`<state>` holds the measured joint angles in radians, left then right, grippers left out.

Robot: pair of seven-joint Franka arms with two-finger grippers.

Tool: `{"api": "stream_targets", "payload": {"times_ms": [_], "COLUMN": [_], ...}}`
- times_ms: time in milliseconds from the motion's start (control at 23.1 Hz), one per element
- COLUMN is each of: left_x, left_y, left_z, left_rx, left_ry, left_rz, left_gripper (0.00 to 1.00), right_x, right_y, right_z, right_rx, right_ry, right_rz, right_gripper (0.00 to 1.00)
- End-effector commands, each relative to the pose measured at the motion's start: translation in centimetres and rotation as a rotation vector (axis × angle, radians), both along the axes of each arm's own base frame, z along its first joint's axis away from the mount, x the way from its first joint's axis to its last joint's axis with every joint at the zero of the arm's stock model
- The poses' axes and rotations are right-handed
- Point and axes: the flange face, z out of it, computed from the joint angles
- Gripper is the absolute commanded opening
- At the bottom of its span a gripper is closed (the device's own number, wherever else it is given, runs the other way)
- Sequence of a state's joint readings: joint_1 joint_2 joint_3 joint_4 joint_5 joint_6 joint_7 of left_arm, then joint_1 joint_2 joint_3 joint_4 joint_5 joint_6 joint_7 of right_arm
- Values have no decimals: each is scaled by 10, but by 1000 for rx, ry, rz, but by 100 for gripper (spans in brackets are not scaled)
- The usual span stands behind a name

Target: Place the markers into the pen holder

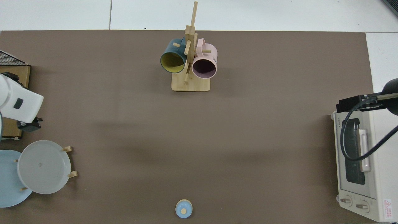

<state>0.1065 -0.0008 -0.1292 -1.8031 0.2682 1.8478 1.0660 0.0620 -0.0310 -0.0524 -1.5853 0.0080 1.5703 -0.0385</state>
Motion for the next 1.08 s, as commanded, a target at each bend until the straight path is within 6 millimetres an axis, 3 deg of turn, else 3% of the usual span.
{"api": "stream_targets", "payload": {"times_ms": [0,173,390,650,1040], "left_x": [-18,-22,-21,-15,-28], "left_y": [-32,-54,-77,-65,-50], "left_z": [-1,-1,2,11,35], "left_rx": [-96,-187,-244,-268,-260], "left_ry": [-15,-39,-72,-88,-84], "left_rz": [293,598,848,935,964], "left_gripper": [100,100,100,100,100], "right_x": [-4,-4,-4,-4,-4], "right_y": [-2,-2,-2,-2,-2], "right_z": [2,2,2,2,2], "right_rx": [4,4,4,4,4], "right_ry": [-18,-18,-18,-18,-18], "right_rz": [-11,-11,-11,-11,-13], "right_gripper": [100,100,100,100,100]}}
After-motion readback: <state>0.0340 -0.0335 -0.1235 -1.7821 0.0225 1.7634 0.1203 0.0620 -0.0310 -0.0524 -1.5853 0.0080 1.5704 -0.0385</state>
